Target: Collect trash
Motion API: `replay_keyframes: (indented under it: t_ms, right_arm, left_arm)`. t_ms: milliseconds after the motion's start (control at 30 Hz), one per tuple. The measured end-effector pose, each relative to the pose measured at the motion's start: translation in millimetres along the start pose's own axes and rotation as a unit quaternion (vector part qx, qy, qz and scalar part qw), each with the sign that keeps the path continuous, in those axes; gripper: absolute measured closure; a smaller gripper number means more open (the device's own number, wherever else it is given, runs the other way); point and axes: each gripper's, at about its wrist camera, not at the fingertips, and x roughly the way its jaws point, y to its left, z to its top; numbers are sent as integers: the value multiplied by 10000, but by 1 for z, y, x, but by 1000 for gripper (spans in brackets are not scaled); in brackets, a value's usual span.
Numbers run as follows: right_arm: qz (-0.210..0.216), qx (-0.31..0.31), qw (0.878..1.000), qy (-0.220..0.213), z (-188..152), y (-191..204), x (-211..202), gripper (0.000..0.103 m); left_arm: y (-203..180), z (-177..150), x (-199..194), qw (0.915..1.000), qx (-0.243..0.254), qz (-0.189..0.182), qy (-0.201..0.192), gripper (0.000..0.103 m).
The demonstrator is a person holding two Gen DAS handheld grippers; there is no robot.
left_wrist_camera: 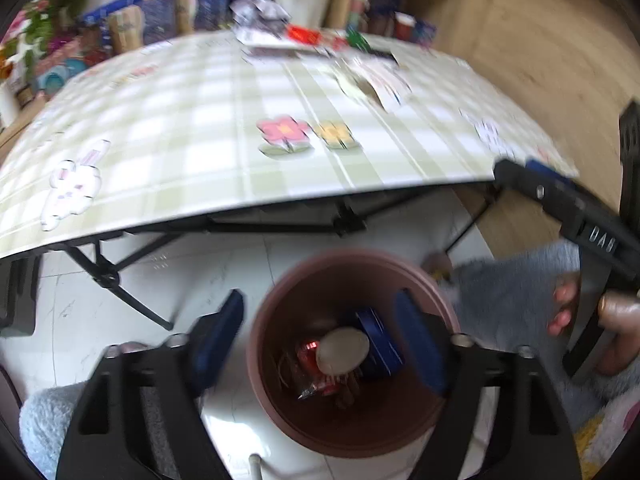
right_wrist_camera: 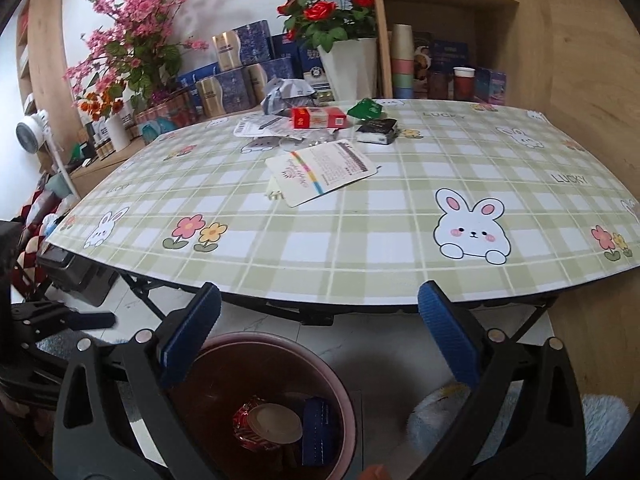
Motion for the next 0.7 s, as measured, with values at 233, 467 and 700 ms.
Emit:
replay_keyframes:
  t_ms: [233, 467, 700]
  right_arm:
    - [-219, -99, 9997, 10, -2, 2, 0, 6]
    - [-238, 166, 9996, -13, -3, -8, -2, 6]
    - [-148, 227, 9996, -86, 5, -12, -6, 6]
  left_arm:
    - [20, 6, -21, 9953, -586, 587, -504, 10]
    - [27, 9, -48, 9852, -814, 889, -1218, 10]
    - [27, 13, -65, 9787, -818, 1004, -1591, 10]
